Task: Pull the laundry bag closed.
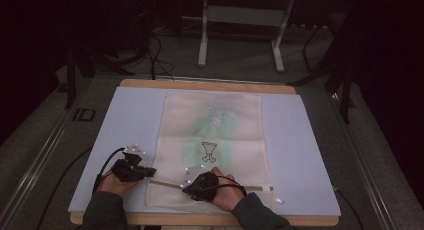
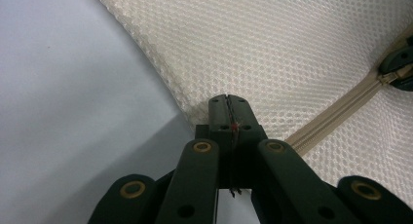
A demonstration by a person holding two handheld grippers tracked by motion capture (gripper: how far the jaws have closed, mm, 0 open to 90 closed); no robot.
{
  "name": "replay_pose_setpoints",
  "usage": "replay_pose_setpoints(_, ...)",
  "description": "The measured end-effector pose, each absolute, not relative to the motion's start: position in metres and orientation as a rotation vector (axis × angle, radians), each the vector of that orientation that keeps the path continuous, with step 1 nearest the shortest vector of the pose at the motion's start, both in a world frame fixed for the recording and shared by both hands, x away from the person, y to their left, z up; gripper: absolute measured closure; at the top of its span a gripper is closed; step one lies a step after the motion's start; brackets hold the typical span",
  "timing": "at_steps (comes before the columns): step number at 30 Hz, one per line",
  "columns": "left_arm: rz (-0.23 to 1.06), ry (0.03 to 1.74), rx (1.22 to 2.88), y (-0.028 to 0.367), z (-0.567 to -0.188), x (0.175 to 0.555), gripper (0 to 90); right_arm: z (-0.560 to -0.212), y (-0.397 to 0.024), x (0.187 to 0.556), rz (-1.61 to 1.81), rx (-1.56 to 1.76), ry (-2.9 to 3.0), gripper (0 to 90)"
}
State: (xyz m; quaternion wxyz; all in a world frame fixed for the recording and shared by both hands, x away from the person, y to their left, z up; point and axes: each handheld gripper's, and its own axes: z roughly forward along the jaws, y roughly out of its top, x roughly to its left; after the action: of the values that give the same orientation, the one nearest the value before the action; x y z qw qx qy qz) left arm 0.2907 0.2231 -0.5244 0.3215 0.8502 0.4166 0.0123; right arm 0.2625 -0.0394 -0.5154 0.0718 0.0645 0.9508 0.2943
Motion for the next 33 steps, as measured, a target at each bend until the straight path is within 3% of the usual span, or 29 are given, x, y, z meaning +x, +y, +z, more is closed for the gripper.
replay_pose_setpoints(33,0.032,1.09,2.238,0.223,-0.524,0.291,89.8,-0.516,-0.07,0.259,0.868,0.251,2.854,81.9)
